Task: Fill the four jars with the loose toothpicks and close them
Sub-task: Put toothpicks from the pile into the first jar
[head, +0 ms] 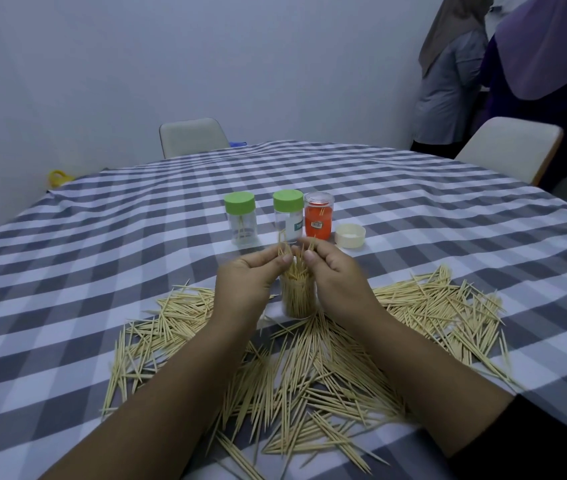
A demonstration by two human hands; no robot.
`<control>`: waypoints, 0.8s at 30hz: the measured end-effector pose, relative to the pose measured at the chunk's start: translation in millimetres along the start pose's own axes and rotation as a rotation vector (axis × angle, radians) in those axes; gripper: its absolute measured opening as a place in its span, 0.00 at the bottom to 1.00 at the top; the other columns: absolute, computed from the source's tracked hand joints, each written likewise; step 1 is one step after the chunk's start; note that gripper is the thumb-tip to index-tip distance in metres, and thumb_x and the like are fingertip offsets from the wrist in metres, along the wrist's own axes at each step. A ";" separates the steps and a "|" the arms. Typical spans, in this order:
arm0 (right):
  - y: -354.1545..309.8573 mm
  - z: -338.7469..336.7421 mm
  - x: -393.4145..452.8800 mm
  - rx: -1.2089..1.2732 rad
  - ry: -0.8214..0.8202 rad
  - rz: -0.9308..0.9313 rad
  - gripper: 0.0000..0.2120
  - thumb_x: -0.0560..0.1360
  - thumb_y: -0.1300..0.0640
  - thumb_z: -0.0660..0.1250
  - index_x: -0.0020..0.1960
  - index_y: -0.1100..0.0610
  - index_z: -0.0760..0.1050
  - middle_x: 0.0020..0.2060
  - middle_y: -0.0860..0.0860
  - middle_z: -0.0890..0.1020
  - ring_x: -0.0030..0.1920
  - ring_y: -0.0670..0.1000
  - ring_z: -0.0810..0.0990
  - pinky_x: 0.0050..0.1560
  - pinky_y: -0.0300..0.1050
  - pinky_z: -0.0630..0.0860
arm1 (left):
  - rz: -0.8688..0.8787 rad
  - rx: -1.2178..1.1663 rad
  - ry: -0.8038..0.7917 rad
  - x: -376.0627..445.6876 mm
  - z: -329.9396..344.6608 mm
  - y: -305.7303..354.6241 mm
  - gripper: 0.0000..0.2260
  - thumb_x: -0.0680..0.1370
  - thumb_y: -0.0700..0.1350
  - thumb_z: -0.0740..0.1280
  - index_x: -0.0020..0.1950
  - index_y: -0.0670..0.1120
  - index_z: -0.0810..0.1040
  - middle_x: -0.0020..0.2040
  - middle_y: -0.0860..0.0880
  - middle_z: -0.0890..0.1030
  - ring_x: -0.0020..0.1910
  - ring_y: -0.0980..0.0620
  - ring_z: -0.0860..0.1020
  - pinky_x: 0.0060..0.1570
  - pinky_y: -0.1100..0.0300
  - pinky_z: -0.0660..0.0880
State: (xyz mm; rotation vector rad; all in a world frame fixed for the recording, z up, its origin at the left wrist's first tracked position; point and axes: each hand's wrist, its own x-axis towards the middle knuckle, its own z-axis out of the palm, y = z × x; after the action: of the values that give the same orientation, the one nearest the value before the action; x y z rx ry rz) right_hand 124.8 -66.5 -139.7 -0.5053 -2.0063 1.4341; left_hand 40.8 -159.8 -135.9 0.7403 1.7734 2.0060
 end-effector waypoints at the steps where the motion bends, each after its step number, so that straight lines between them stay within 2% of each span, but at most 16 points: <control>1: -1.1 -1.1 -0.6 -0.001 -0.012 0.005 0.17 0.81 0.55 0.56 0.70 0.52 0.69 0.65 0.50 0.75 0.66 0.47 0.72 0.69 0.50 0.67 | 0.003 0.007 -0.003 -0.3 -0.6 -0.2 0.06 0.74 0.38 0.70 0.46 0.49 0.82 0.34 0.60 0.83 0.38 0.70 0.80 0.33 0.77 0.72; 6: -2.6 -2.6 -3.0 0.017 -0.019 0.003 0.19 0.82 0.52 0.55 0.73 0.50 0.64 0.68 0.48 0.73 0.68 0.45 0.68 0.70 0.45 0.64 | 0.042 0.034 0.041 0.7 -3.1 0.3 0.11 0.75 0.44 0.70 0.56 0.47 0.81 0.48 0.57 0.83 0.44 0.72 0.78 0.37 0.79 0.71; 12: -2.4 -1.4 -3.4 0.025 -0.027 -0.037 0.19 0.82 0.56 0.55 0.72 0.46 0.64 0.66 0.46 0.73 0.65 0.41 0.70 0.65 0.37 0.66 | 0.087 0.114 -0.036 -3.0 0.4 1.1 0.10 0.78 0.42 0.67 0.58 0.43 0.81 0.46 0.55 0.84 0.44 0.68 0.80 0.38 0.76 0.73; 14: -2.2 -2.0 -4.0 0.025 -0.041 -0.027 0.19 0.82 0.57 0.54 0.72 0.47 0.64 0.65 0.46 0.74 0.64 0.40 0.71 0.63 0.34 0.66 | 0.117 0.168 -0.043 -4.3 0.7 1.3 0.11 0.78 0.44 0.66 0.59 0.45 0.80 0.46 0.59 0.82 0.43 0.73 0.78 0.38 0.78 0.71; 17: -1.2 -2.0 -4.4 0.018 -0.044 -0.021 0.20 0.82 0.56 0.54 0.74 0.50 0.62 0.67 0.47 0.74 0.67 0.42 0.69 0.67 0.39 0.64 | 0.165 0.291 -0.049 -5.0 -1.2 4.2 0.12 0.79 0.46 0.64 0.61 0.48 0.79 0.48 0.64 0.78 0.43 0.76 0.75 0.39 0.82 0.68; 19: -1.6 -2.1 -4.5 0.024 -0.050 -0.023 0.20 0.82 0.56 0.54 0.74 0.51 0.61 0.69 0.48 0.72 0.69 0.43 0.67 0.69 0.39 0.62 | 0.168 0.398 -0.093 -3.5 -5.3 7.1 0.14 0.81 0.46 0.61 0.65 0.48 0.76 0.57 0.59 0.77 0.50 0.72 0.73 0.45 0.82 0.65; 21: -3.1 -2.5 -5.7 0.005 -0.062 -0.041 0.21 0.82 0.56 0.53 0.75 0.52 0.59 0.71 0.48 0.69 0.70 0.42 0.65 0.67 0.35 0.60 | 0.124 0.500 -0.160 -2.4 -9.9 11.3 0.16 0.82 0.45 0.56 0.70 0.48 0.71 0.67 0.53 0.74 0.60 0.62 0.71 0.54 0.73 0.64; 22: -3.6 -2.2 -6.5 -0.009 -0.066 -0.060 0.21 0.82 0.55 0.53 0.75 0.53 0.58 0.72 0.48 0.67 0.70 0.41 0.64 0.67 0.33 0.59 | 0.099 0.580 -0.206 -2.0 -12.3 12.5 0.18 0.83 0.44 0.54 0.72 0.48 0.68 0.69 0.51 0.71 0.64 0.59 0.69 0.57 0.70 0.63; 24: -3.8 -0.6 -7.3 -0.049 -0.062 -0.119 0.23 0.82 0.54 0.53 0.76 0.53 0.56 0.73 0.47 0.64 0.71 0.40 0.61 0.69 0.34 0.58 | 0.071 0.681 -0.311 0.4 -16.2 12.0 0.21 0.82 0.43 0.55 0.76 0.51 0.60 0.70 0.52 0.68 0.66 0.56 0.67 0.55 0.70 0.64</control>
State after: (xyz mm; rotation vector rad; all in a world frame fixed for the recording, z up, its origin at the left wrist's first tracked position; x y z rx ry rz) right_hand 130.8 -71.9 -137.9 -0.3600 -2.0880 1.3470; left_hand 31.6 -174.2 -125.3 1.2441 2.2490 1.2006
